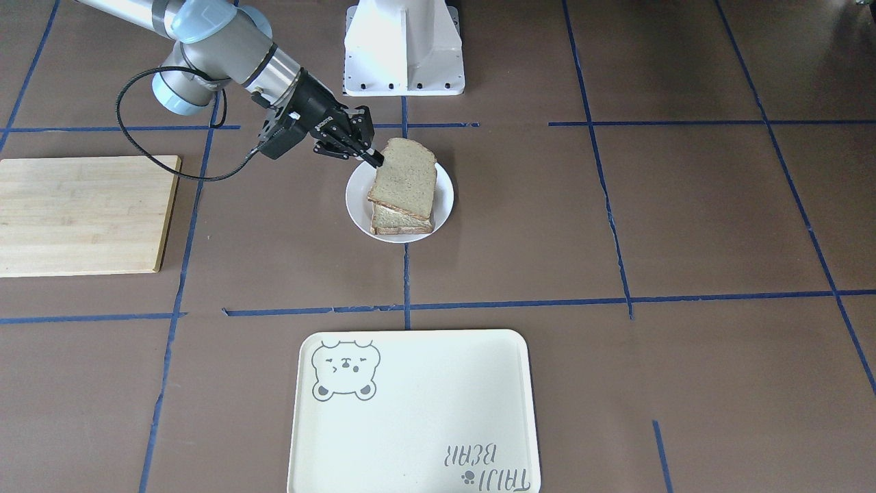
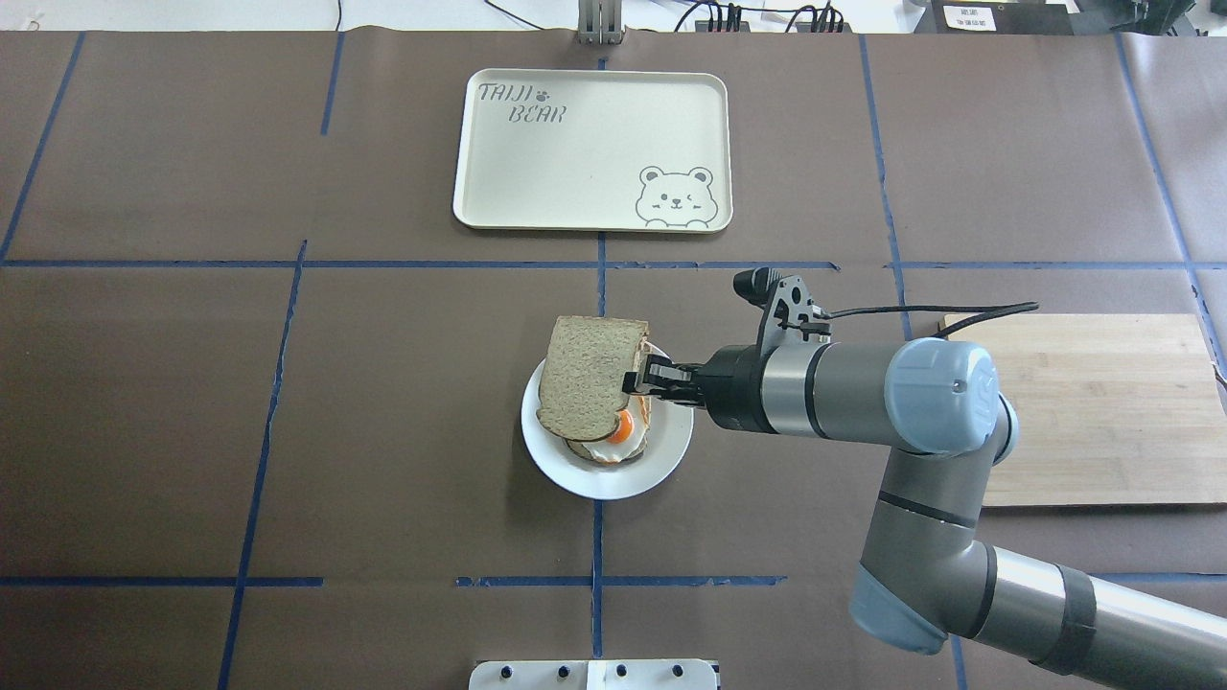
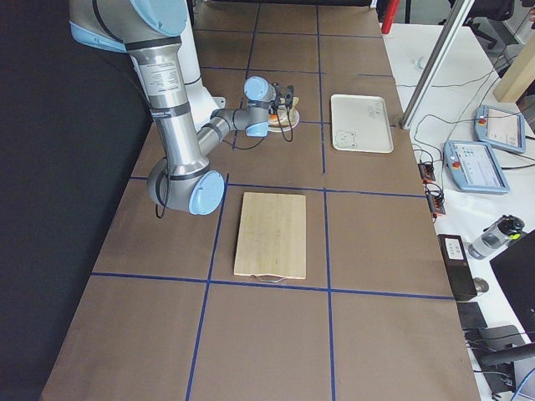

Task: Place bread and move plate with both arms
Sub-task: 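Lift the bread slice with the right gripper and carry it over the plate, then lower the bread onto the egg on the plate and open the right gripper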

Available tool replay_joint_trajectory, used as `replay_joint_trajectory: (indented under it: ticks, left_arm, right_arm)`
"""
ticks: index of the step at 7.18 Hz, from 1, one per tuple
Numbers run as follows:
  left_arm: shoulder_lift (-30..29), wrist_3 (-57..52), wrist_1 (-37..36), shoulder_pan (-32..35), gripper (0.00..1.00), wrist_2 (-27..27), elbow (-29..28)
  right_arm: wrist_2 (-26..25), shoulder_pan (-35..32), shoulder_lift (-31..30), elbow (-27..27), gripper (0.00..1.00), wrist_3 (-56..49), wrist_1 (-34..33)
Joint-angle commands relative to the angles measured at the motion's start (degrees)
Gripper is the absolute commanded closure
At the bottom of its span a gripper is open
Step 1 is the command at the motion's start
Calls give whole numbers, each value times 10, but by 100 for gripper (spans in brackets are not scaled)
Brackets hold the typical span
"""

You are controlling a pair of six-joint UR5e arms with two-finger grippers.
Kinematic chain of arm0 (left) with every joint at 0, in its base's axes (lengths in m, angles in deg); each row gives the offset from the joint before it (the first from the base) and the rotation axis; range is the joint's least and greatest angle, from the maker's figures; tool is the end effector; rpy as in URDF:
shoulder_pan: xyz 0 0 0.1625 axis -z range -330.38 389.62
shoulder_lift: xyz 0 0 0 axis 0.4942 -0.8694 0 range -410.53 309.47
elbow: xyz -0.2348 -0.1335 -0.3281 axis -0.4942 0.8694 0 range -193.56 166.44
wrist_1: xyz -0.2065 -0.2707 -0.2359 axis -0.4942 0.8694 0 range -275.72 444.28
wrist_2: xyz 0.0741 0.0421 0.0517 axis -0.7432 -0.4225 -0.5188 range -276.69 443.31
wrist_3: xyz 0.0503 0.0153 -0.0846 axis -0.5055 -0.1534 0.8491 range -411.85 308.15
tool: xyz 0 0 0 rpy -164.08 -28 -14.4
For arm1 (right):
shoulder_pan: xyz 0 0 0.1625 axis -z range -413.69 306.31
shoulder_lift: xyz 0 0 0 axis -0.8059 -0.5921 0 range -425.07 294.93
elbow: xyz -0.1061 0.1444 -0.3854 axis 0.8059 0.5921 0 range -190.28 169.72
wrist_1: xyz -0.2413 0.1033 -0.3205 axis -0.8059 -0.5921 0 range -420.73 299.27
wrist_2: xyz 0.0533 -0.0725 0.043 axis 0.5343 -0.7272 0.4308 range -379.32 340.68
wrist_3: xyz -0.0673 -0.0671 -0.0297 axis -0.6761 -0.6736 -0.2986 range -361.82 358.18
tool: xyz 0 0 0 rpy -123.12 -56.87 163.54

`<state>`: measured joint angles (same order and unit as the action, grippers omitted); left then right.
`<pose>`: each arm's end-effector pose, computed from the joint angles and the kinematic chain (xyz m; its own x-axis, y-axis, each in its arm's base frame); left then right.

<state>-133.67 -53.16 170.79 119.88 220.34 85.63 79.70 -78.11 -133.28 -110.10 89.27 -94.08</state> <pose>-0.0625 -0.4390 0.6385 0.6815 0.0049 -0.7318 -0.0110 0.9999 -0.0035 -0.4914 -0.3523 0.2548 0.0226 0.0310 0.9993 -0.2659 0.9637 -0.0239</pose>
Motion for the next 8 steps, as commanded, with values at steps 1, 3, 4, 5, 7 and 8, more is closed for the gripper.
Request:
replay_joint_trajectory:
  ticks: [1, 3, 4, 5, 7, 8]
  left_arm:
    - [3, 0, 1, 0, 0, 0, 1]
    - [6, 0, 0, 0, 0, 0, 3]
    - [6, 0, 0, 0, 0, 0, 3]
    - [5, 0, 0, 0, 0, 0, 3]
    - [3, 1, 0, 0, 0, 0, 4]
    - [4, 1, 0, 0, 0, 0, 7]
  right_arm:
    - [-15, 11, 7, 20, 100, -35, -7]
    - [-9, 9, 2, 32, 100, -52, -11]
    - [-9, 9, 1, 36, 100, -53, -12]
    - [-8, 9, -3, 36, 100, -53, -12]
    - [-8, 11, -12, 41, 99, -53, -12]
    - [-9, 13, -12, 48, 97, -53, -11]
